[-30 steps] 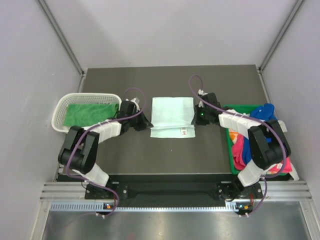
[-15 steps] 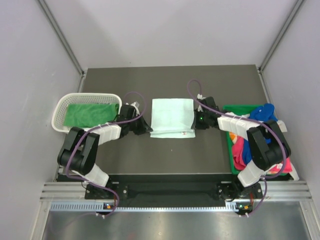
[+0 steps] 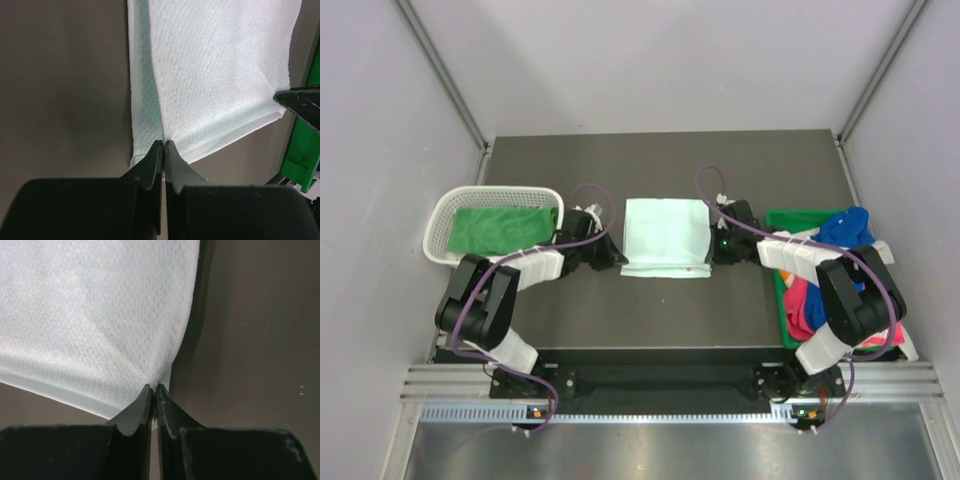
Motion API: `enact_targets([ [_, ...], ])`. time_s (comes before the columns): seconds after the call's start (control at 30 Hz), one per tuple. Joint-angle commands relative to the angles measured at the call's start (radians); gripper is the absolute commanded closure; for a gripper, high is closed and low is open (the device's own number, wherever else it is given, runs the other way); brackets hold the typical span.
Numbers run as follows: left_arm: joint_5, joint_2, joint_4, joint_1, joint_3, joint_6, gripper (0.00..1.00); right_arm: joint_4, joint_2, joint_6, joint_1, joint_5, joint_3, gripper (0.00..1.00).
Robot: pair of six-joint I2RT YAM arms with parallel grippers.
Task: Fold and stack the towels
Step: Fold the towel
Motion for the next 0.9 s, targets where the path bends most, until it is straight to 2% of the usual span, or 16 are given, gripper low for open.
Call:
enact_targets([
  [0.0,-0.011,-0.003,0.035,-0.001,-0.017,0.038,0.99,0.017,-0.055,-0.006,0.01,0.042,-0.021,0.94],
  [0.13,-0.011,-0.001,0.045,-0.001,-0.032,0.041,0.96,0.023,-0.071,-0.006,0.024,0.047,-0.036,0.84],
  [0.33,-0.025,0.0,0.061,-0.001,-0.054,0.03,0.98,0.022,-0.095,-0.006,0.039,0.046,-0.052,0.8],
  [0.4,-0.014,0.002,0.062,0.001,-0.052,0.033,0.94,0.014,-0.1,-0.008,0.038,0.054,-0.052,0.8],
  [0.43,-0.01,0.004,0.059,-0.001,-0.052,0.033,0.86,0.011,-0.108,-0.009,0.038,0.057,-0.052,0.78],
  [0.53,-0.017,-0.03,0.05,-0.001,-0.063,0.042,0.79,-0.01,-0.137,-0.008,0.038,0.071,-0.053,0.77],
  [0.67,-0.057,-0.123,-0.043,-0.001,-0.043,0.082,0.7,-0.038,-0.186,-0.011,0.039,0.086,-0.035,0.75],
  [0.87,-0.125,-0.214,-0.14,-0.001,0.057,0.119,0.64,-0.064,-0.14,-0.031,0.024,0.146,0.088,0.69],
])
